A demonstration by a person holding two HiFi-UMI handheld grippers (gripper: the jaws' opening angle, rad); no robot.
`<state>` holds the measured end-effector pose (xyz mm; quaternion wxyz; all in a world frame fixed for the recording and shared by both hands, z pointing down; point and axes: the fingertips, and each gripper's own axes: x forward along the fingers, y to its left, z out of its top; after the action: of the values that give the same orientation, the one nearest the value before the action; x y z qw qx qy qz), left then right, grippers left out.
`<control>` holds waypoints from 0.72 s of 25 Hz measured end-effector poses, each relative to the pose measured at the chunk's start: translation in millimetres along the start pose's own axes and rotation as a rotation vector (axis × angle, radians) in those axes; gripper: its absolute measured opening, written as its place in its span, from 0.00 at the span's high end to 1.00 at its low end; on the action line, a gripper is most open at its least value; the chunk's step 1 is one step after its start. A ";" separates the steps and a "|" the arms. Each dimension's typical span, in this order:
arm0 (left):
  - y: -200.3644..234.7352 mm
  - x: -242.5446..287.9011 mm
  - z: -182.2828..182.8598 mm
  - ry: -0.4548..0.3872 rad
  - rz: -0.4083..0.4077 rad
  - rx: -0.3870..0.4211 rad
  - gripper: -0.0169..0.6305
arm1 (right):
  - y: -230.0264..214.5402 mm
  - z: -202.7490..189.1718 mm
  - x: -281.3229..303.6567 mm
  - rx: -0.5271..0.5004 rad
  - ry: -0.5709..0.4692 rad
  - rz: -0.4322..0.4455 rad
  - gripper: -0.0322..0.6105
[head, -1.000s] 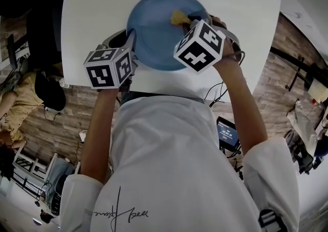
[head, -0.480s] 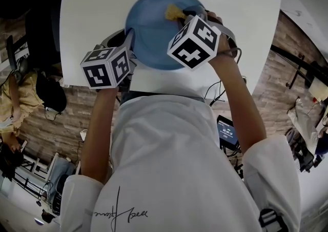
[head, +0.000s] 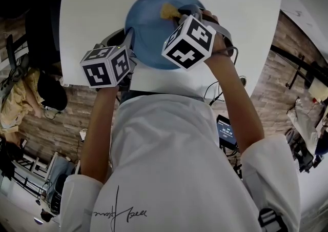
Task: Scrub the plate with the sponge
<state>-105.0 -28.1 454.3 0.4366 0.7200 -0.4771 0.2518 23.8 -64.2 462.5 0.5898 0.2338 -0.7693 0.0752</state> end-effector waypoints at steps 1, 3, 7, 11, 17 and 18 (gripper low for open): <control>-0.1 -0.1 0.2 0.000 0.000 -0.001 0.91 | 1.2 1.6 -0.3 -0.001 -0.003 0.002 0.88; -0.3 -0.1 0.0 0.001 -0.003 -0.006 0.91 | 5.0 4.3 -0.8 -0.004 -0.010 0.010 0.88; 0.4 -0.2 0.0 0.007 -0.004 -0.008 0.91 | 16.5 9.0 -2.6 -0.016 -0.025 0.040 0.88; 3.2 -1.3 -0.5 0.004 0.015 0.002 0.87 | 27.7 11.6 -3.9 -0.036 -0.035 0.054 0.88; 3.7 -5.1 -1.0 -0.004 0.034 0.007 0.86 | 38.5 12.7 -11.9 -0.043 -0.064 0.122 0.88; 4.4 -6.3 -0.6 -0.008 0.038 0.009 0.86 | 38.3 13.5 -13.3 -0.040 -0.070 0.126 0.88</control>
<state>-111.5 -25.3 451.4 0.4267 0.7137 -0.4912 0.2594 -2.6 -32.2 452.2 0.5614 0.1756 -0.8039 0.0883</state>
